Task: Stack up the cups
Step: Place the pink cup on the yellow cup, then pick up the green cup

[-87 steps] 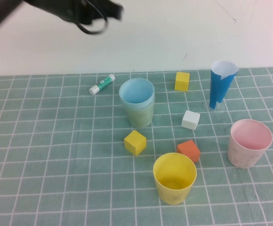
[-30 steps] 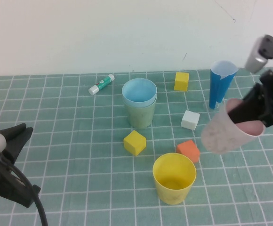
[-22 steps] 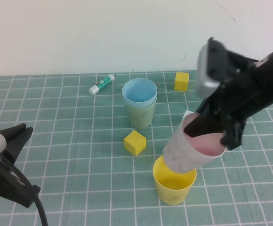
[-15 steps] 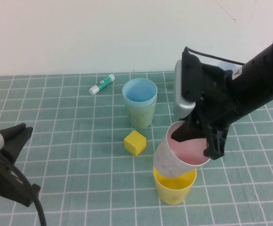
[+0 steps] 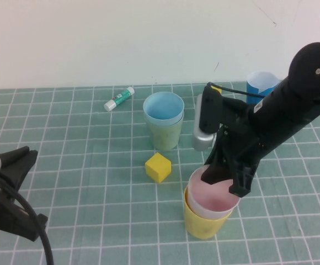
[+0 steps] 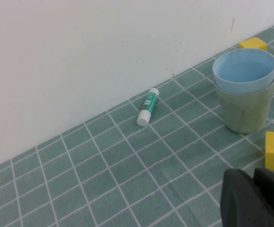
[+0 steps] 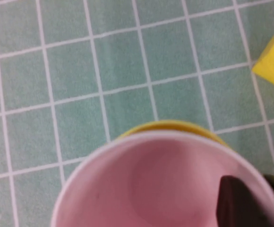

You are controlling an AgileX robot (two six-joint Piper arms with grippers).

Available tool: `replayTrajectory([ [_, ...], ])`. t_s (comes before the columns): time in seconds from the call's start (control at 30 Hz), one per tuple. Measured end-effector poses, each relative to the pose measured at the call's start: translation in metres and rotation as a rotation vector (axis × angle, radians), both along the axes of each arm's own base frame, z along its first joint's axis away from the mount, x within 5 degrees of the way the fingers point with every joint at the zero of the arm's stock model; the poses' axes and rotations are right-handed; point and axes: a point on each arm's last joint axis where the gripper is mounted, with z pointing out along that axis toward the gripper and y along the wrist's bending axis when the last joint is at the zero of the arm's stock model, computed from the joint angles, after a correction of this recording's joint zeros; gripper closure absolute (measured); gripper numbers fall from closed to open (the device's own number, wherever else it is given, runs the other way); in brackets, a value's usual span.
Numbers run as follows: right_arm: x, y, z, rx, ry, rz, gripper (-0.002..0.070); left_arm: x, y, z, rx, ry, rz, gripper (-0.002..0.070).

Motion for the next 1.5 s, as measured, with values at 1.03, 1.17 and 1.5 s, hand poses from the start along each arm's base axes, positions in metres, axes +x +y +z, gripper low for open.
replayTrajectory([
  [1.03,0.052,0.011,0.083,0.180,-0.259,-0.394,0.0100,0.000,-0.001,0.002,-0.067,0.001,0.003,0.0648],
  [1.17,0.077,0.023,0.059,0.291,-0.235,-0.542,0.0108,0.000,-0.001,0.002,-0.080,0.004,0.005,0.0648],
  [1.5,0.108,0.039,-0.022,0.244,-0.133,-0.605,0.0136,0.000,-0.001,0.002,-0.097,0.008,0.008,0.0648],
])
